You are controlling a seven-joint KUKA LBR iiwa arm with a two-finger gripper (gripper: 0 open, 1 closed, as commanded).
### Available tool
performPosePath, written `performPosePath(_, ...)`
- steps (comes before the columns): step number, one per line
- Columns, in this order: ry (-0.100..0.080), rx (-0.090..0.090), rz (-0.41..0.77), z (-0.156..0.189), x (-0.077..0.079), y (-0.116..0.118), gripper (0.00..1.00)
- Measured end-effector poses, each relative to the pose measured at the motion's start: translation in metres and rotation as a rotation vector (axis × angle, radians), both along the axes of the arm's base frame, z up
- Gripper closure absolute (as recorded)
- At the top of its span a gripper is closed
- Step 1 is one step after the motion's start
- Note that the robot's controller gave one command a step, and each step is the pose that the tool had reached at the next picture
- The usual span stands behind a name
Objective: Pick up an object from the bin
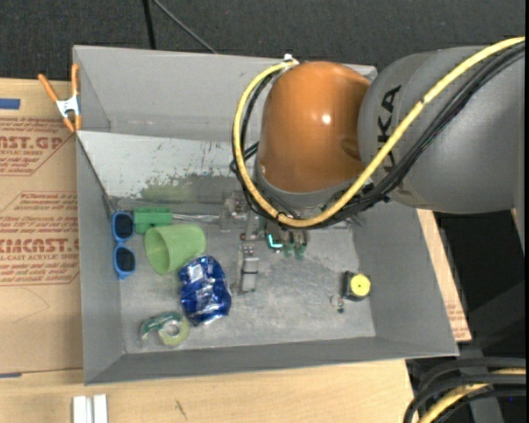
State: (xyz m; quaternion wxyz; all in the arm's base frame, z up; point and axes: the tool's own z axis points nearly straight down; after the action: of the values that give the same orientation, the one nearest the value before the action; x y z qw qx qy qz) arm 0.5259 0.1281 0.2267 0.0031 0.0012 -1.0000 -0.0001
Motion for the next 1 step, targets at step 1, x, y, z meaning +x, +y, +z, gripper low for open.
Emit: performPosePath(1,-0.004,0.003,0.473,-0.0698,0.0215,0.0304,0.00)
